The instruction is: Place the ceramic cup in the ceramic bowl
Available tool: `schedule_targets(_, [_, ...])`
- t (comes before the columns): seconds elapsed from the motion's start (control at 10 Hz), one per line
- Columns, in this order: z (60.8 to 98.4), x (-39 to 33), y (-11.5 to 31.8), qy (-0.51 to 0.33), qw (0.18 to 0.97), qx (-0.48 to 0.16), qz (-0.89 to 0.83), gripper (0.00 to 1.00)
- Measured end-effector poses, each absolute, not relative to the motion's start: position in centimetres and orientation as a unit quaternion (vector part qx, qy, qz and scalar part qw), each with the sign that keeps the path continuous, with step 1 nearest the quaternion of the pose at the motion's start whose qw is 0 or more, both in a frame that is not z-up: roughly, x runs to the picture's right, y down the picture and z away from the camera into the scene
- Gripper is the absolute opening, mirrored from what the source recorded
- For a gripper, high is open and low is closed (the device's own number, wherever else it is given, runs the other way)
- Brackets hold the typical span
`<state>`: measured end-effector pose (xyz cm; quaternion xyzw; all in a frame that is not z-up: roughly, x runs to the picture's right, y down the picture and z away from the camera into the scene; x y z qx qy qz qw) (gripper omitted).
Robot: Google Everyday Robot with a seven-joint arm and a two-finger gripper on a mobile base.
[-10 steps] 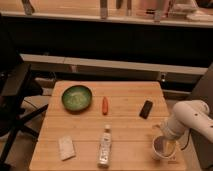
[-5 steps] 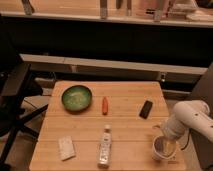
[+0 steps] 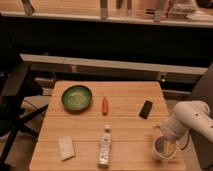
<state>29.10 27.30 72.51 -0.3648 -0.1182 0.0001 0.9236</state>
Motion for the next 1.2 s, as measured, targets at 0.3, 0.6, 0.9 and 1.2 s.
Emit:
schedule_targets(0.3, [72.49,29.17,27.46,-0.119,0.923,-0.367,-0.001,0.8])
schedule_targets(0.6, [72.47,29.27,27.63,-0.12,0.921,-0.37,0.001,0.8])
schedule_targets(0.9, [72.5,29.26,27.69,-0.121,0.921,-0.371,0.001,0.8])
schedule_targets(1.2, [72.42,29.37,27.76,-0.122,0.92,-0.372,0.001,0.8])
